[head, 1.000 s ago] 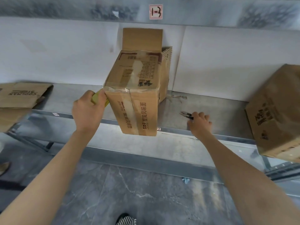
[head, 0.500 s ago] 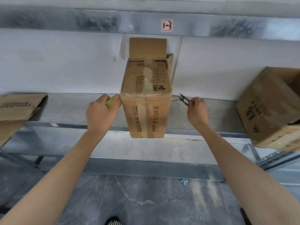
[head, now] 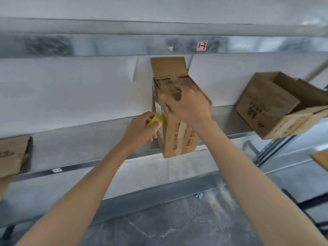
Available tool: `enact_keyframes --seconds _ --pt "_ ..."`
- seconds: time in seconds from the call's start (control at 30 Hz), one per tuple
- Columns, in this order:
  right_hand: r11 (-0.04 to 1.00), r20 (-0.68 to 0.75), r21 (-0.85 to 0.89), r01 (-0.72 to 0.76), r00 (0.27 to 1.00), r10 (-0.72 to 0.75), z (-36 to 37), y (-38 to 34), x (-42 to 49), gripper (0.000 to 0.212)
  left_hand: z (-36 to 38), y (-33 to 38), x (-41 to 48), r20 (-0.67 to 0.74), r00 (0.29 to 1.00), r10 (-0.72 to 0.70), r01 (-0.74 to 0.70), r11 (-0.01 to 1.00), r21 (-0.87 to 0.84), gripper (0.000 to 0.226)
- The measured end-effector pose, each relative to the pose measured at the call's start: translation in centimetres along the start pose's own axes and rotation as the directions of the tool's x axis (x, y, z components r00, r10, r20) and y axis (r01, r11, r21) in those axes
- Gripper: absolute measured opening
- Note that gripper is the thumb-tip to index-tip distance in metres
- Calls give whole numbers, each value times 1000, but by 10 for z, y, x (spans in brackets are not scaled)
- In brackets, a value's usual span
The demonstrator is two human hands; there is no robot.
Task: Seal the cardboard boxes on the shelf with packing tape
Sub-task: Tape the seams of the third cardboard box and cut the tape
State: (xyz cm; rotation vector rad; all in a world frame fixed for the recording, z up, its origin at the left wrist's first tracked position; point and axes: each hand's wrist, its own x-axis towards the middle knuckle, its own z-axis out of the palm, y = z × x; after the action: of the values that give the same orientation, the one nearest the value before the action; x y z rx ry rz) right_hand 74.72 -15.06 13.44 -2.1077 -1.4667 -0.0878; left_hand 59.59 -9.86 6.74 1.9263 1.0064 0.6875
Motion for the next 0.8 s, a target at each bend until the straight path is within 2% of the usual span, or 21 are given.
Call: enact_keyframes --seconds 0.07,0.13,0.23,0.37,0.53,0.6,0.67,0.73,0.8 --pt "984 123 -167 -59 989 80 11 -14 2 80 -4 -7 3 44 998 37 -37 999 0 13" --pt "963 117 -263 -56 989 90 19 -17 1 78 -7 -15 5 72 996 48 -49 999 3 19" --pt "968 72 -242 -60 994 80 25 -15 0 69 -12 -28 9 110 991 70 -74 997 35 29" --pt "965 58 -253 -68 995 86 29 -16 -2 67 -19 -41 15 138 985 104 -121 986 117 18" --pt "969 79 -235 -74 992 95 26 -12 1 74 -19 -39 14 207 949 237 -272 949 159 36" --pt "971 98 -223 -81 990 105 22 -11 2 76 -16 -36 12 205 942 264 -286 954 89 31" --pt "983 92 -156 -93 990 109 19 -11 1 66 -14 -32 11 213 938 275 -279 960 -10 21" --pt "991 25 -99 -90 995 93 14 -11 -2 51 -12 -28 10 219 943 249 -243 968 -56 17" --pt "992 -88 -113 -63 995 53 10 -10 -12 43 -10 -26 9 220 950 223 -207 974 -93 16"
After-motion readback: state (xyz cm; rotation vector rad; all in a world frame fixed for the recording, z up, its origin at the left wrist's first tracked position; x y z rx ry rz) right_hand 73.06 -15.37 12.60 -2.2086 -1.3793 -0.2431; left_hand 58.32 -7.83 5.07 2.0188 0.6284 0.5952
